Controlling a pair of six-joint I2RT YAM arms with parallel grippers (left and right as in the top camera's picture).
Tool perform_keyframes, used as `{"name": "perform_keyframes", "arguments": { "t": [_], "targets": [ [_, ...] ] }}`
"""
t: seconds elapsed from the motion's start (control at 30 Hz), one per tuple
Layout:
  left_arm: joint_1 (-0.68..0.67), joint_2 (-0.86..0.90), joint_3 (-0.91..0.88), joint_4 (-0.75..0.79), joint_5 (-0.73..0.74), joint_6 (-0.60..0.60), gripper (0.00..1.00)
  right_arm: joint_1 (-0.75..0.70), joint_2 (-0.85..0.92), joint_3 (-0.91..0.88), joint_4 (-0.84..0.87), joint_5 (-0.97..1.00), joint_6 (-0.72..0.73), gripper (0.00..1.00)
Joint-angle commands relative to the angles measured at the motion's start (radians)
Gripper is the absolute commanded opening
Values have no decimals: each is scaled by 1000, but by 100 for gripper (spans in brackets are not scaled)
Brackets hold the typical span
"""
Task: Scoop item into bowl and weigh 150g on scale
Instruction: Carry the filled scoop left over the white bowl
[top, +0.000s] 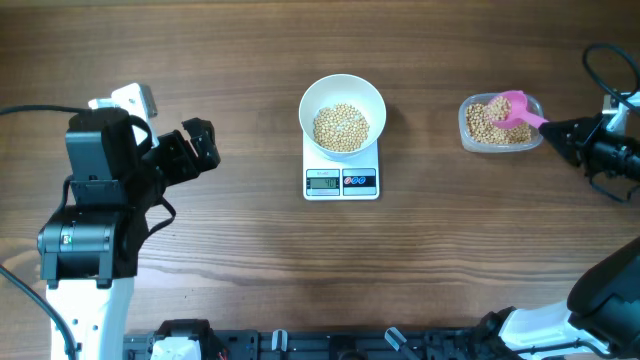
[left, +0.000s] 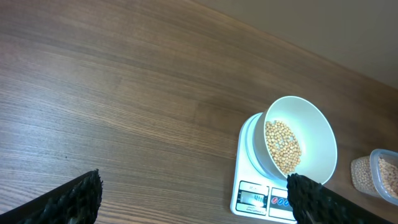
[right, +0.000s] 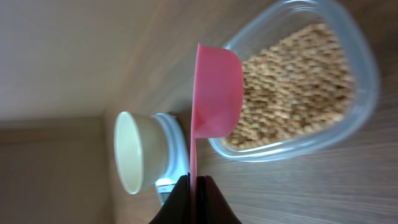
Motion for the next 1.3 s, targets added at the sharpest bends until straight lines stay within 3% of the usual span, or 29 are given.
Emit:
{"name": "perform_keyframes", "arguments": {
  "t": [0.0,0.33,0.47,0.67,0.9,1.27],
  "targets": [
    [5,4,19,0,-10,13,100,-4,8,-8,-2,-135,3,4],
    [6,4,19,0,-10,13,100,32,-4,-8,-48,-400,-29,4],
    [5,4,19,0,-10,13,100,126,-47,-8,-47,-377,-22,4],
    [5,4,19,0,-10,13,100,337,-124,-7,-18,-193,58,4],
    [5,4,19,0,-10,13,100,575,-180,-7,149,14,192,4],
    [5,4,19,0,-10,13,100,871,-191,-6,275,449,127,4]
  ]
}}
